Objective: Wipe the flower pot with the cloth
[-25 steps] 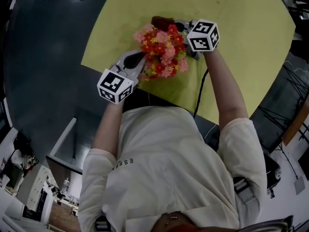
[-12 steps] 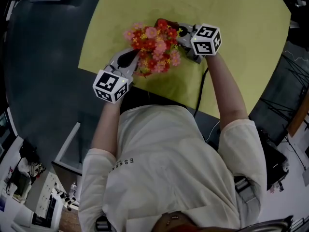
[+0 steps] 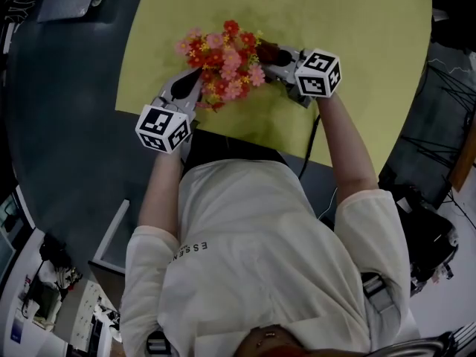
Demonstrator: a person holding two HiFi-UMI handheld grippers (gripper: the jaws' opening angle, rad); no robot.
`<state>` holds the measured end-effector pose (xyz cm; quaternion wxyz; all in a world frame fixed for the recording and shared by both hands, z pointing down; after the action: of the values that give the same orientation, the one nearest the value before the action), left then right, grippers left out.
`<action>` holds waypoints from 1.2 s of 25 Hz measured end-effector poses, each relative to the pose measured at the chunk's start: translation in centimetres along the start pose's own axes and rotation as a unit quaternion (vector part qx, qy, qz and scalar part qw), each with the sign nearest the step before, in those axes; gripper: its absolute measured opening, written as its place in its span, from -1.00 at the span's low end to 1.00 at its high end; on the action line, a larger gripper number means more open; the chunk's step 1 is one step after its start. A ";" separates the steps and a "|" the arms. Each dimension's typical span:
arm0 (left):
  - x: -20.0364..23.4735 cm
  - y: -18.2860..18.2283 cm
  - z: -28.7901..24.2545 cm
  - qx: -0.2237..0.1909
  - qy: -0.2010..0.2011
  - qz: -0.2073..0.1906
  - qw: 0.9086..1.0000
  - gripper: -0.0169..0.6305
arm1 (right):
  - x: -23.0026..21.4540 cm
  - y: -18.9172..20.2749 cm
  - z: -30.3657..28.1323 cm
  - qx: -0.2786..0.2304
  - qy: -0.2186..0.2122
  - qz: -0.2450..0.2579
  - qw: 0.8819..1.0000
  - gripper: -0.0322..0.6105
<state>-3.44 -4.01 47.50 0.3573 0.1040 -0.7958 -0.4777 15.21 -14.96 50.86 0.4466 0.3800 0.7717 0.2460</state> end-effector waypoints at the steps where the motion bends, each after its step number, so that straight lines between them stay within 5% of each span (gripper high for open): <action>1: 0.0 0.0 0.0 -0.002 -0.001 -0.003 1.000 -0.91 | 0.3 0.5 0.4 -0.001 0.005 0.000 1.000 -0.72; 5: 0.0 0.1 0.2 -0.012 0.000 -0.010 1.000 -0.91 | 1.7 2.1 1.8 -0.012 0.038 0.013 0.999 -0.72; 9: 0.2 0.6 1.1 -0.006 0.011 -0.008 1.000 -0.91 | 3.6 2.5 3.3 -0.059 0.138 0.029 0.988 -0.72; 14: 1.0 -0.1 2.2 0.024 0.029 -0.024 0.999 -0.91 | 6.3 2.1 4.8 -0.123 0.248 0.015 0.961 -0.72; 17: 2.5 -1.6 4.4 0.001 0.040 -0.060 0.997 -0.91 | 8.7 2.6 3.7 -0.144 0.298 0.000 0.944 -0.72; 20: 2.8 -2.7 5.7 -0.030 0.050 -0.094 0.994 -0.91 | 10.9 4.6 3.7 -0.161 0.358 -0.024 0.919 -0.72; 24: 2.4 -3.0 6.5 -0.020 0.085 -0.111 0.990 -0.91 | 14.1 7.4 3.7 -0.164 0.436 -0.054 0.883 -0.72; 30: 3.8 -2.9 10.0 0.014 0.154 -0.119 0.981 -0.91 | 20.1 9.4 -1.3 -0.170 0.472 -0.104 0.859 -0.72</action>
<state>-13.43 -0.58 43.98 0.4147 0.2758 -0.7196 -0.4839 11.22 6.74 48.10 0.1091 0.0538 0.8713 0.4754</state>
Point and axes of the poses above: the fingertips, and each gripper's own axes: z backward along the fingers, x to its left, y out of its underside, the point moved 7 cm from there along z, backward along the fingers, and after that the axes turned 11 degrees about y, right-handed, at the moved point
